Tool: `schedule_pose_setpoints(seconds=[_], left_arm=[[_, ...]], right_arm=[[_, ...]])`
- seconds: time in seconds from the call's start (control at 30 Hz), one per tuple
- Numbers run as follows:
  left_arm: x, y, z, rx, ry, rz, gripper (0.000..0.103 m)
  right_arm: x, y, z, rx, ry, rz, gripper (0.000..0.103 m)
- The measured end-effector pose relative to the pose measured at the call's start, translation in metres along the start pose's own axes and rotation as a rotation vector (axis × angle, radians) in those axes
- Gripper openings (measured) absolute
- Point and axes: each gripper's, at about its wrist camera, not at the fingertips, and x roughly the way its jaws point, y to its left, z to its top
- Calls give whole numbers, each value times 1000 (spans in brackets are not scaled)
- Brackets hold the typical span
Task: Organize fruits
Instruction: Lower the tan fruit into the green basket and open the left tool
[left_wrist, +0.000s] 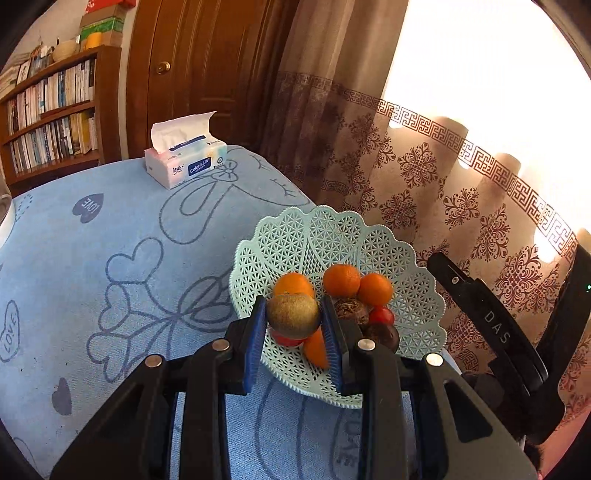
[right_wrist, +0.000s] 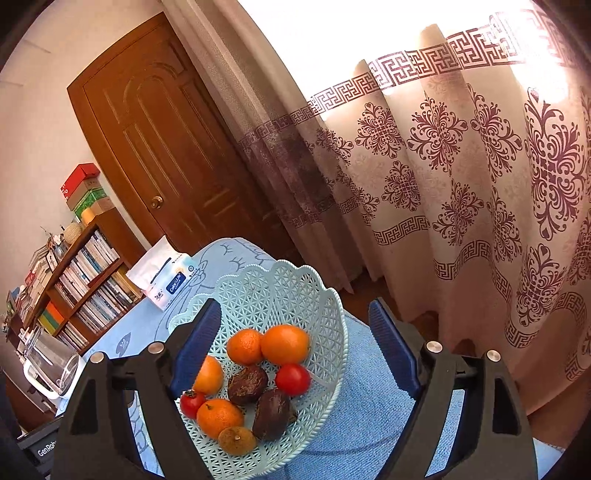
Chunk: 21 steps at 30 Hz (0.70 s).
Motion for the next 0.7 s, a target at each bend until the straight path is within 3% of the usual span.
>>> schedule_pose_setpoints(seconds=[0.33, 0.4, 0.47, 0.7], left_arm=[[44, -14, 10, -7, 74, -64, 30], [49, -12, 9, -19, 97, -77, 36], [48, -5, 7, -47, 94, -78, 51], [35, 10, 2, -77, 75, -38, 51]], right_arm=[[4, -10, 5, 31, -7, -17, 84], [6, -10, 4, 32, 0, -18, 84], [6, -9, 4, 28, 2, -15, 84], [6, -10, 4, 32, 1, -20, 84]])
